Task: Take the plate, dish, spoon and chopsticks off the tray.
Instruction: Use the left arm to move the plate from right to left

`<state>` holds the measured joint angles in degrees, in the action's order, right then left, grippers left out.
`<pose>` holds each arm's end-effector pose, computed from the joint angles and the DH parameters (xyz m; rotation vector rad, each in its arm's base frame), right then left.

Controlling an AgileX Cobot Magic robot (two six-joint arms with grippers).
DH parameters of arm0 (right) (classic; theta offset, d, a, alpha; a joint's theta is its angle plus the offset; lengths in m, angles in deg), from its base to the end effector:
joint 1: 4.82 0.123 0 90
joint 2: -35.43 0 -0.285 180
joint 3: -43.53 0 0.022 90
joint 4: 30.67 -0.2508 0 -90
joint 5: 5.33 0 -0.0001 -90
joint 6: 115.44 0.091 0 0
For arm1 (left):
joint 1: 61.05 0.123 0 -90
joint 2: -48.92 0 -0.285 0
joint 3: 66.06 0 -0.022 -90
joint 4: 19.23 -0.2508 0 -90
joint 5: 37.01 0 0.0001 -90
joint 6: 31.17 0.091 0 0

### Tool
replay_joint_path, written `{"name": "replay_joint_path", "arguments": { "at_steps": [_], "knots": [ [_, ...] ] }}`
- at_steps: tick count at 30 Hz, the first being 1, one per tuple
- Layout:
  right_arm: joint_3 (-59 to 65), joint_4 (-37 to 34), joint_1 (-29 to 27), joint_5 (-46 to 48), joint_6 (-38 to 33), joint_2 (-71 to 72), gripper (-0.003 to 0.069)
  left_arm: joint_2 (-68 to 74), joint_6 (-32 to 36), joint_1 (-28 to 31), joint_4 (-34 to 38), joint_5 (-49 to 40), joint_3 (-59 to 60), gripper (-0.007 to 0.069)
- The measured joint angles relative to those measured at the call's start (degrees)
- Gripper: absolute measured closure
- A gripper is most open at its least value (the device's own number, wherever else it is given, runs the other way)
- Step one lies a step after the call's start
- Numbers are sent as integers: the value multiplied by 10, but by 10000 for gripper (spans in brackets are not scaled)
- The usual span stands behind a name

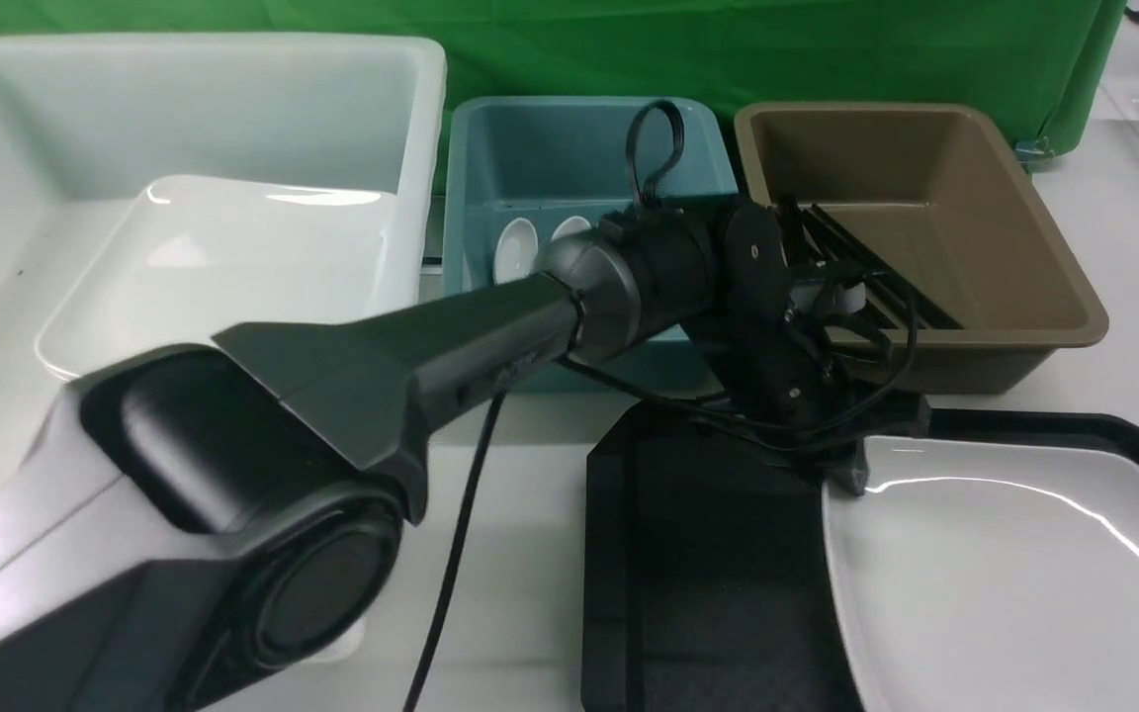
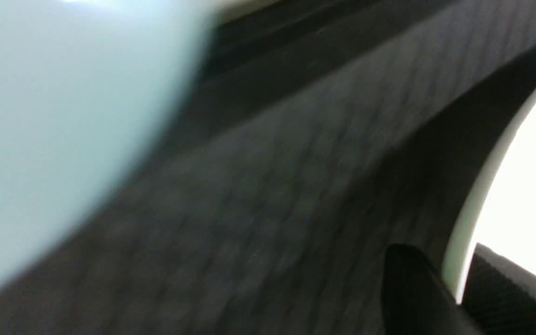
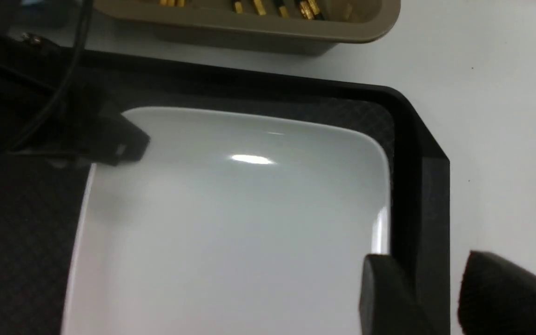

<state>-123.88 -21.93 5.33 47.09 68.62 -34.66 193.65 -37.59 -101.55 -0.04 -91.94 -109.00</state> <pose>0.2116 0.0267 0.3810 -0.1751 2.3395 -0.0659 0.3791 -0.3560 0.1783 0.6412 2.7523 -0.6408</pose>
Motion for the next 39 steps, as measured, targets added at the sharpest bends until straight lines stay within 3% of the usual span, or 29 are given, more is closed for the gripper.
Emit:
{"name": "replay_joint_path", "arguments": {
  "at_steps": [8,22,26,31,34,38,39],
  "knots": [
    [0,0,0,15,0,0,387,-23,-14,19,-114,-98,-2,495],
    [0,0,0,46,-1,0,387,-23,-32,30,-125,-134,-2,484],
    [0,0,0,46,-1,0,387,-15,-32,29,-136,-143,-2,421],
    [0,0,0,51,-1,0,387,-1,-32,30,-132,-145,-1,253],
    [0,0,0,61,-3,0,387,-5,-32,29,-149,-146,-1,190],
    [0,0,0,81,3,0,386,-40,-45,29,-188,-146,-1,184],
    [0,0,0,90,11,0,382,-64,-45,29,-206,-146,-1,223]
  ]
}}
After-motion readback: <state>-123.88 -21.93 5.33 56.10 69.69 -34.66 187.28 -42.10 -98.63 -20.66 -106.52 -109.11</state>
